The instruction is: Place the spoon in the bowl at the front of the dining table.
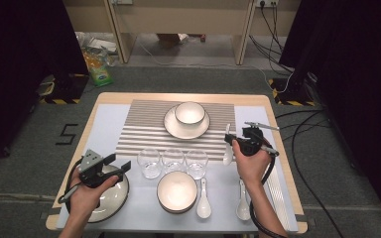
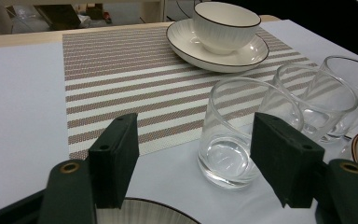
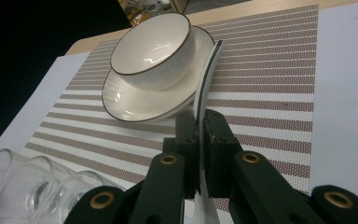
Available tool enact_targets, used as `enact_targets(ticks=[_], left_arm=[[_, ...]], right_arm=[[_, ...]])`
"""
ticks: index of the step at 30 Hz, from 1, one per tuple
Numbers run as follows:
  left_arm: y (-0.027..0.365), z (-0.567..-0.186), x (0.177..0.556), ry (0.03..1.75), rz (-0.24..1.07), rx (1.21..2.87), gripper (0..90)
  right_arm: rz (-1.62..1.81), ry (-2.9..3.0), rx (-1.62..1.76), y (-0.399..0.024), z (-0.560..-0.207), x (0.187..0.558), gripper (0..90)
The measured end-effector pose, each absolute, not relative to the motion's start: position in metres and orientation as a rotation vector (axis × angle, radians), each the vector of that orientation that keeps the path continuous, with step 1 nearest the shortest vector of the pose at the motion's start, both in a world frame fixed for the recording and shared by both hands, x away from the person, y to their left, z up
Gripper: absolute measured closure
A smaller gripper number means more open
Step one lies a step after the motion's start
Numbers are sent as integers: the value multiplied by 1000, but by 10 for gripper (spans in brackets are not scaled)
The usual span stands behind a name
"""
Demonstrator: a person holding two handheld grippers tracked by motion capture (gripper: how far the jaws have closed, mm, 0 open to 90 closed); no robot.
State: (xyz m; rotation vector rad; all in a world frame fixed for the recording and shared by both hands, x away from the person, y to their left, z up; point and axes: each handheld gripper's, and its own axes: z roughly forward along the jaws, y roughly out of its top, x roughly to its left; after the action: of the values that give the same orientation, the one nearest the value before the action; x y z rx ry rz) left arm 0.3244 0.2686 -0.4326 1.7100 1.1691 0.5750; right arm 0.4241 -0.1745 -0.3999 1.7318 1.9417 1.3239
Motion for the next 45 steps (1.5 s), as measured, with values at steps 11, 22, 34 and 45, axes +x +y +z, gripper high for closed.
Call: enact_targets(ticks=[11, 22, 34, 45], left_arm=[[270, -432, 325, 1169, 577, 1707, 320], [270, -432, 324, 1172, 580, 1706, 319], [270, -432, 324, 1176, 578, 1707, 320], [270, -432, 324, 1181, 574, 1708, 320]], right_arm=[[1332, 1935, 1726, -174, -397, 427, 858], [1337, 1928, 1724, -173, -395, 430, 858], [1346, 1921, 1716, -172, -392, 435, 858], [1343, 1923, 1712, -170, -391, 440, 858]])
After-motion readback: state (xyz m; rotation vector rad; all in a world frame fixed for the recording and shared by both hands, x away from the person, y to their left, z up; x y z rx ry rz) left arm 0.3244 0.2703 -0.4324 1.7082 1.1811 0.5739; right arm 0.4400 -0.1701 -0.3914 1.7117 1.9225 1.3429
